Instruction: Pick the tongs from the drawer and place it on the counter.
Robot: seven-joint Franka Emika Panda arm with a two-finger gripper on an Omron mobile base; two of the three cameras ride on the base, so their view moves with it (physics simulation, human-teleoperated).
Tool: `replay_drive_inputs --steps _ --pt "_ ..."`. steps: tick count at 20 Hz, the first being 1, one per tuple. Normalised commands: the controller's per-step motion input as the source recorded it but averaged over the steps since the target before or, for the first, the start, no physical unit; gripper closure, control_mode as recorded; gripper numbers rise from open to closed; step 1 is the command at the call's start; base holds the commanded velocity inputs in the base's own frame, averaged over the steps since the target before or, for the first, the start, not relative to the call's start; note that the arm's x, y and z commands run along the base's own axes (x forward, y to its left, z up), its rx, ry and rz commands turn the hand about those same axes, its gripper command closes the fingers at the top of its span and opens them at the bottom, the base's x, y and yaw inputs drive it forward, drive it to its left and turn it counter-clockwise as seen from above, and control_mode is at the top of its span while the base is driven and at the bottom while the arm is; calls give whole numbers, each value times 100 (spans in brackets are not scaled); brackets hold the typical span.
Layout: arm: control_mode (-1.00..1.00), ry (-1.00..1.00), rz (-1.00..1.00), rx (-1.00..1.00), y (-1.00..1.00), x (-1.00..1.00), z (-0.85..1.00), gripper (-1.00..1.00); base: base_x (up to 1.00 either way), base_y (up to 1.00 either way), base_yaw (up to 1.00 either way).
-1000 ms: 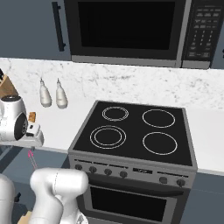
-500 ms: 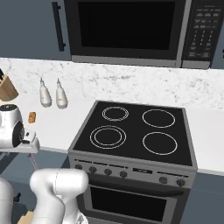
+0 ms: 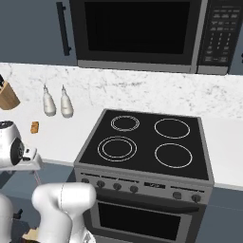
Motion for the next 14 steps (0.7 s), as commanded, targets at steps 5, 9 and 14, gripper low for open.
replay_drive_inputs --steps 5,9,14 --pt "-100 0 0 -9 11 4 -23 -100 0 0 0" --pt "-100 0 0 -3 4 0 -26 -100 0 0 0" --pt "-100 0 0 0 3 16 -19 -100 0 0 0"
